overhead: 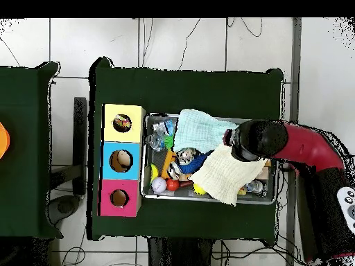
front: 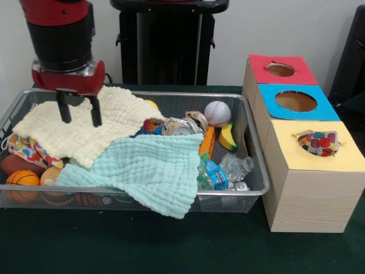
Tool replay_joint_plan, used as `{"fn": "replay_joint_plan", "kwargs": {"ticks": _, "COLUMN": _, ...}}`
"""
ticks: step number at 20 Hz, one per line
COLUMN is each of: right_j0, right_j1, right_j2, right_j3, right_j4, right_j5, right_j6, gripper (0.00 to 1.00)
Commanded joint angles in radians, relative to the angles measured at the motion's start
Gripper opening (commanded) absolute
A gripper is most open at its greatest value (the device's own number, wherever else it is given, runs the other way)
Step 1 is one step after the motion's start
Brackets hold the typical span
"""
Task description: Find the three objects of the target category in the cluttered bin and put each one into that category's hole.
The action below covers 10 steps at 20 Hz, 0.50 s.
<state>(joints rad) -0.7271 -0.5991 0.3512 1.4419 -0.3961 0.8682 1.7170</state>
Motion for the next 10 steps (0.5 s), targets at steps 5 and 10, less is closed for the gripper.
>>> {"fn": "replay_joint_plan", "kwargs": {"ticks": 5, "right_j0": -0.079, "right_j1": 0.083, "right_j2": 0.117, "right_j3": 0.019, "right_j4": -0.134, "right_j5": -0.004, "right_j6": -0.355, "gripper": 1.00}}
{"fn": "replay_joint_plan", "kwargs": {"ticks": 10, "right_j0": -0.091, "right_j1": 0.094, "right_j2": 0.123, "right_j3": 0.034, "right_j4": -0.168, "right_j5": -0.034, "right_j6": -0.331, "gripper": 1.00}}
